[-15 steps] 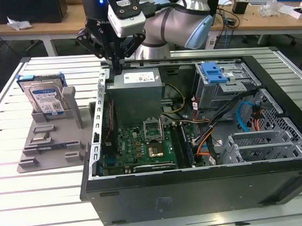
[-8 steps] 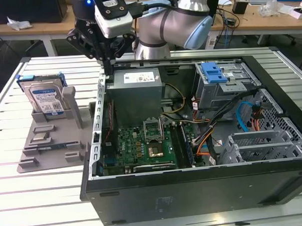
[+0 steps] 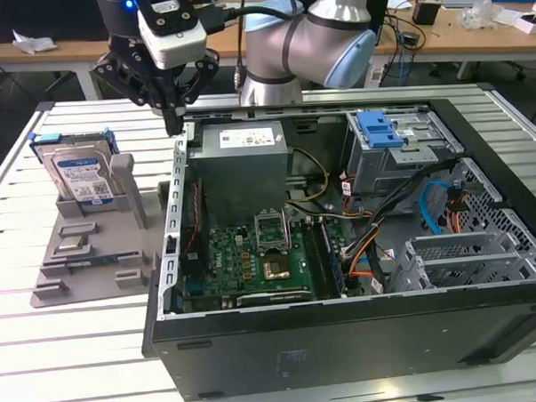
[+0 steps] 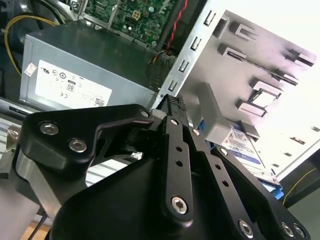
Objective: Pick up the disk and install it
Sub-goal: 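Reach for the disk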
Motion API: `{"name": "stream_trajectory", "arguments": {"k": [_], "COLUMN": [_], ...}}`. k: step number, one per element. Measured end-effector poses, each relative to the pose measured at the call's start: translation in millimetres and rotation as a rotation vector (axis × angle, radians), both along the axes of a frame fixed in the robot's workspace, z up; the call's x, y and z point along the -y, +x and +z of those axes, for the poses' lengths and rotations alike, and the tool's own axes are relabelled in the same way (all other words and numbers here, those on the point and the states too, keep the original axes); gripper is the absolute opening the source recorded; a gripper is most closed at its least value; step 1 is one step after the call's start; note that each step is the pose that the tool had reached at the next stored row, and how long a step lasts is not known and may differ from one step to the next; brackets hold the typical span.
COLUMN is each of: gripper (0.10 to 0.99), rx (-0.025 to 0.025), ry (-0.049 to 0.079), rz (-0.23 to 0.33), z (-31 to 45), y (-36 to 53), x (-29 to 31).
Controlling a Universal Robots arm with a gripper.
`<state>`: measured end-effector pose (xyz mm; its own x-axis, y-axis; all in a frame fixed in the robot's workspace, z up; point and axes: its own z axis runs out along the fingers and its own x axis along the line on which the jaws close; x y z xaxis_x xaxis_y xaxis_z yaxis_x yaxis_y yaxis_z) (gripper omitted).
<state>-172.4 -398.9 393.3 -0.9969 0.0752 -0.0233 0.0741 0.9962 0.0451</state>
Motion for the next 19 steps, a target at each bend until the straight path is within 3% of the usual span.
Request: {"name": "stream_trajectory", "arguments": {"k": [19], "gripper": [0.106], "rx": [0.0001], "ry": [0.0], "rz": [0.0], "z": [-0.1], "y": [-43.2], "x": [0.0]}}
